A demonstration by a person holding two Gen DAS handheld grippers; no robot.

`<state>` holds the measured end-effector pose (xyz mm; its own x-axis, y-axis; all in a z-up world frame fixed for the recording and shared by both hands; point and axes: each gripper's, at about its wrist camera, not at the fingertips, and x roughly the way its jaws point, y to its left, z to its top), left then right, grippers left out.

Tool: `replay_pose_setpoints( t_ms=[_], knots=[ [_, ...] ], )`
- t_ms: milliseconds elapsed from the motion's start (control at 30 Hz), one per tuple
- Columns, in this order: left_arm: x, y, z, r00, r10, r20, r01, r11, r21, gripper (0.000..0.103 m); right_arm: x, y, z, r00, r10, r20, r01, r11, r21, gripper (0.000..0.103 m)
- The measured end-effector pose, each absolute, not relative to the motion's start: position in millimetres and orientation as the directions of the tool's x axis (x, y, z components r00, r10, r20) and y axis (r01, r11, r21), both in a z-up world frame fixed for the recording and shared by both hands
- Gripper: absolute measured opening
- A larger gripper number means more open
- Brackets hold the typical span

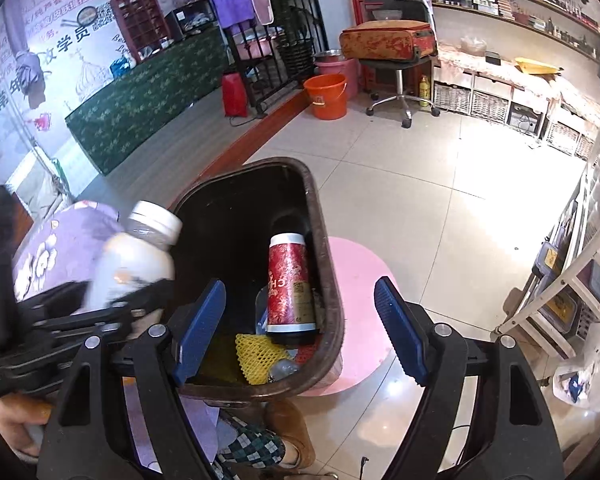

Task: Collect trash
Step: 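Lower the milk-tea bottle into the bin and open the left gripper, then move both grippers back toward the table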

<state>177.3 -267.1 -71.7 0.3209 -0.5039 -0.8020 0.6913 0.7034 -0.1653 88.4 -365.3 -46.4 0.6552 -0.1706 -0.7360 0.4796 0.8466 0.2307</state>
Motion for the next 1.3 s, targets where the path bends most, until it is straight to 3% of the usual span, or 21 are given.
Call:
replay_pose_setpoints(
  t_ms=[600, 833, 1300],
  knots=[
    [196, -317, -117, 0.181, -0.419, -0.89, 0.694, 0.695, -0.186, 0.063, 72, -383, -45, 0.657, -0.19, -0.73, 0.523, 0.812, 0.26, 0.077],
    [189, -318, -111, 0.187, -0.437, -0.88, 0.718, 0.672, -0.181, 0.082, 70, -381, -39, 0.662, -0.205, -0.721, 0.531, 0.807, 0.258, 0.077],
    [167, -257, -58, 0.318, -0.527, -0.788, 0.677, 0.708, -0.201, 0.09, 84, -369, -29, 0.68, -0.201, -0.705, 0.507, 0.824, 0.254, 0.086]
  ],
)
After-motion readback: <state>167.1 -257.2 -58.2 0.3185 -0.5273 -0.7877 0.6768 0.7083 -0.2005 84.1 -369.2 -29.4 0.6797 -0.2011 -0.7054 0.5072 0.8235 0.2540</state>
